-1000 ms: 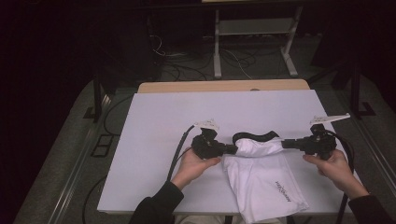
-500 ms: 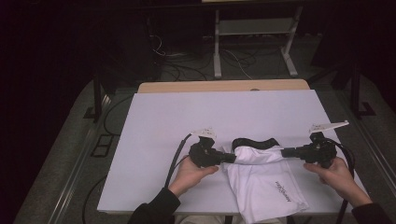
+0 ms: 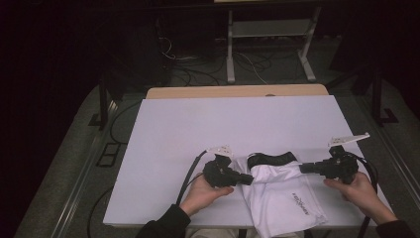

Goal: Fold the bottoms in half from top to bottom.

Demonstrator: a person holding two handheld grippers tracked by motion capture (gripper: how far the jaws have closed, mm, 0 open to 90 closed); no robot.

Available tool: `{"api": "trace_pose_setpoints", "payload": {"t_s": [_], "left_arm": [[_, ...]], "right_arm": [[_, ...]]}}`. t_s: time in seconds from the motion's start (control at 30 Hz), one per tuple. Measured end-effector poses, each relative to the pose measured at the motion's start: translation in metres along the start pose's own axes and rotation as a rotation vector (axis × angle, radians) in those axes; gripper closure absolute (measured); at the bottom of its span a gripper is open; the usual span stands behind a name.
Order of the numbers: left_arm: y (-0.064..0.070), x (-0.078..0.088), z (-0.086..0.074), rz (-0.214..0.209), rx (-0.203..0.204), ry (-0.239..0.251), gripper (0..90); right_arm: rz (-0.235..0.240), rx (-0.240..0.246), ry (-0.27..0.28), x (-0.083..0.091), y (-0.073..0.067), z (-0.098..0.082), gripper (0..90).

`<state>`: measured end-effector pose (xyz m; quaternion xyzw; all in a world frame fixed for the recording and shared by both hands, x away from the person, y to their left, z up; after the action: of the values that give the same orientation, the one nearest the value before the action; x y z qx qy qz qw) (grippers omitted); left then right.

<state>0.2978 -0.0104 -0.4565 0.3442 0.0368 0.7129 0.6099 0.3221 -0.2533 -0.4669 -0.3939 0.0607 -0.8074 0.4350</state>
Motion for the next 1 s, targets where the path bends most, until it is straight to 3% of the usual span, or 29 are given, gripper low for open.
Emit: {"api": "trace_pose_setpoints", "payload": {"t_s": [0.2,0.53,0.67,0.83,1.0], "left_arm": [[0.001,-0.003,-0.008,-0.006,0.005,-0.029,89.2],[0.001,-0.014,-0.019,-0.019,0.009,-0.076,89.2],[0.002,-0.015,-0.020,-0.024,0.011,-0.088,89.2],[0.001,-0.017,-0.022,-0.022,0.020,-0.100,89.2],[0.000,-0.018,-0.023,-0.020,0.016,-0.117,89.2]], "right_arm": [[0.005,0.005,-0.029,-0.002,-0.003,-0.007,86.9],[-0.004,-0.025,-0.084,-0.005,0.000,-0.017,83.4],[0.005,-0.016,-0.081,-0.004,-0.002,-0.016,63.4],[0.013,-0.006,-0.071,-0.006,-0.001,-0.008,45.7],[-0.010,-0.007,-0.072,-0.010,0.005,0.004,40.1]]}}
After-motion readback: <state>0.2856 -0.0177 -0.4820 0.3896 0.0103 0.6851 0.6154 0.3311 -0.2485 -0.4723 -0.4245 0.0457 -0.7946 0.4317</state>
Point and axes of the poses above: each handheld gripper's, and its own axes: x roughly backward along the jaws, z roughly out of its top, y roughly to its right, the point moved 8 cm from there along -x, roughly forward along the jaws, and after that the axes turned 3 degrees about y, right-handed, at the moved point
